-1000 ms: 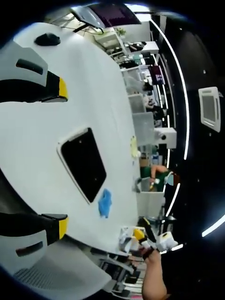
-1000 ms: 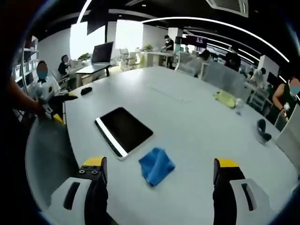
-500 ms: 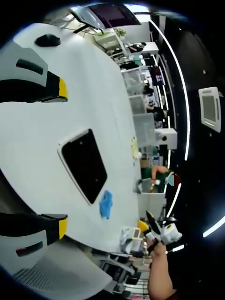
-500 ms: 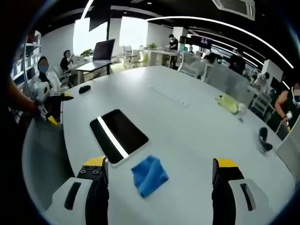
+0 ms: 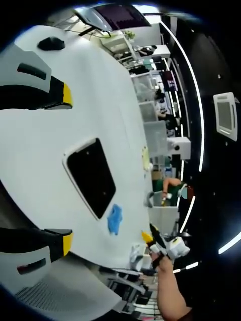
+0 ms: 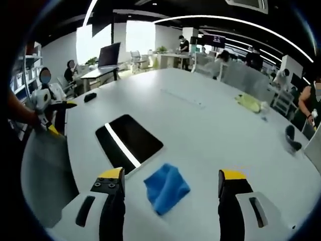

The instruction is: Wipe the mirror surface with the cleaning cloth until all visible marks leave the cleaned area.

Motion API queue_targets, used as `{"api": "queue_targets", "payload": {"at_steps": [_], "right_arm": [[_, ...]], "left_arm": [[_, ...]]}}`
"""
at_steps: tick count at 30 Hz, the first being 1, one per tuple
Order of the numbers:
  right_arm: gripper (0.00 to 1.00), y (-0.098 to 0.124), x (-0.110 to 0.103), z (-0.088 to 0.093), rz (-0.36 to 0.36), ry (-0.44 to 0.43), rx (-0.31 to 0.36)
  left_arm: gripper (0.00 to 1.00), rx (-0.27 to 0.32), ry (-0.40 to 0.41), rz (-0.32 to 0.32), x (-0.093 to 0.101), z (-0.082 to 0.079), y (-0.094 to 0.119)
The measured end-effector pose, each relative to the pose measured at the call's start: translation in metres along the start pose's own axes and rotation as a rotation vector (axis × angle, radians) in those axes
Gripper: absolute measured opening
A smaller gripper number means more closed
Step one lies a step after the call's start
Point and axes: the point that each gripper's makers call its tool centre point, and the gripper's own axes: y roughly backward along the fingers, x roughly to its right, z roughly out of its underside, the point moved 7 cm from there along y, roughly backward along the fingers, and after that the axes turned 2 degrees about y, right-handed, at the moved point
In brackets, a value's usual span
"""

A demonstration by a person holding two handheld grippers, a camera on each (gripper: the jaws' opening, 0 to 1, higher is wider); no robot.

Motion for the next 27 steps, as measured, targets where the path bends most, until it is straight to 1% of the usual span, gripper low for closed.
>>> {"api": "queue_targets", "payload": {"at_steps": [4, 8, 11, 14, 17, 20, 21, 24, 27], "right_arm": [[0.7, -0.008, -0.002, 0.006, 0.005, -0.004, -0.003], [0.68, -0.014, -0.004, 0.005, 0.002, -0.008, 0.002], [0.64, -0.021, -0.005, 0.006, 0.001, -0.005, -0.002], [0.59, -0.029, -0.005, 0.009, 0.0, -0.007, -0.002], [0.53, -0.039, -0.004, 0.016, 0.01, -0.017, -0.021], [0.46, -0.047, -0.003, 0.023, 0.027, -0.024, -0.058], [0.43, -0.048, -0.003, 0.024, 0.027, -0.026, -0.057], [0.39, -0.055, -0.004, 0.026, 0.025, -0.031, -0.062], [0.33, -0.064, -0.003, 0.033, 0.022, -0.041, -0.085]], "left_arm": [[0.99, -0.004, -0.002, -0.001, 0.001, -0.001, 0.0], [0.99, 0.007, 0.007, 0.003, 0.002, -0.002, 0.001], [0.99, 0.004, 0.006, 0.001, -0.001, 0.0, 0.0], [0.99, 0.002, 0.005, 0.001, -0.001, 0.001, -0.001], [0.99, 0.003, 0.005, 0.001, -0.001, 0.001, -0.001], [0.99, 0.008, 0.007, -0.007, 0.0, -0.001, 0.001], [0.99, 0.009, 0.007, -0.008, 0.0, -0.001, 0.001], [0.99, 0.004, -0.001, -0.011, 0.0, -0.001, 0.001], [0.99, 0.0, -0.003, -0.011, -0.001, 0.001, 0.001]]}}
